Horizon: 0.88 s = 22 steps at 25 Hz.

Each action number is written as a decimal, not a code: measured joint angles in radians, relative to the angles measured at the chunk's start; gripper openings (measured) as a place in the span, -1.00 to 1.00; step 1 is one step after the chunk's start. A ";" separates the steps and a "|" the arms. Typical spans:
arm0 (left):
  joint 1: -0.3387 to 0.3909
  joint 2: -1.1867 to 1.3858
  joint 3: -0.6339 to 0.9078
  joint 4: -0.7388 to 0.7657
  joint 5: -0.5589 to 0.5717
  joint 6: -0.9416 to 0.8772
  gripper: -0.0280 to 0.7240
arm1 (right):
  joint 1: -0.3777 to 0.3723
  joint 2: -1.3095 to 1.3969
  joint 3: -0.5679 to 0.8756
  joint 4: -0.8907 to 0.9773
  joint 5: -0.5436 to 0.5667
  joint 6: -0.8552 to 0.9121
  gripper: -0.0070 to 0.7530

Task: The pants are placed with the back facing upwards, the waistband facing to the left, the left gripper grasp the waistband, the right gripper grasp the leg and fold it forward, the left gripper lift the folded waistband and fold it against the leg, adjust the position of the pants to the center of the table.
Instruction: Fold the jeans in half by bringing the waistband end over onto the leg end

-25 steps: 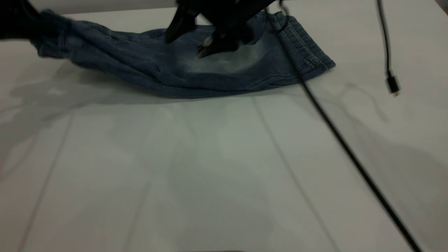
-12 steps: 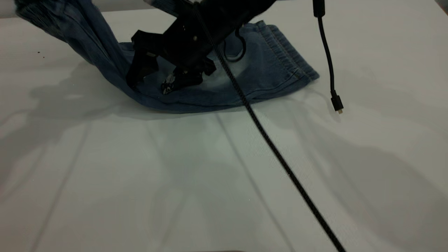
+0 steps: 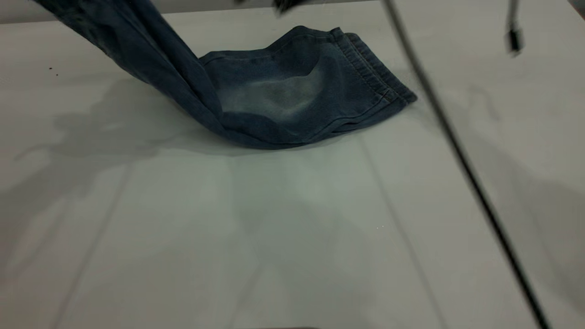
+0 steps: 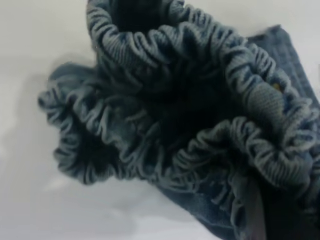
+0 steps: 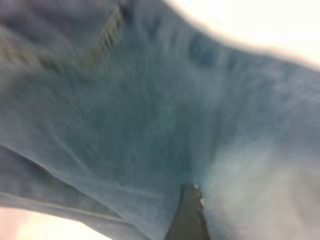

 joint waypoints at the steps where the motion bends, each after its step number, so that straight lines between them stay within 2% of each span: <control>1: -0.029 0.000 0.000 -0.001 -0.019 0.000 -0.74 | -0.019 -0.022 0.000 -0.003 0.008 0.000 0.39; 8: -0.229 0.030 0.000 -0.055 -0.209 0.000 -0.74 | -0.098 -0.184 -0.001 -0.012 0.046 0.000 0.39; 11: -0.286 0.101 -0.031 -0.072 -0.233 0.001 -0.74 | -0.109 -0.230 -0.001 -0.037 0.051 -0.001 0.39; 16: -0.348 0.270 -0.175 -0.086 -0.227 0.001 -0.74 | -0.117 -0.269 -0.001 -0.071 0.055 -0.001 0.39; 22: -0.380 0.477 -0.381 -0.089 -0.104 0.001 -0.74 | -0.119 -0.271 -0.001 -0.076 0.059 0.005 0.39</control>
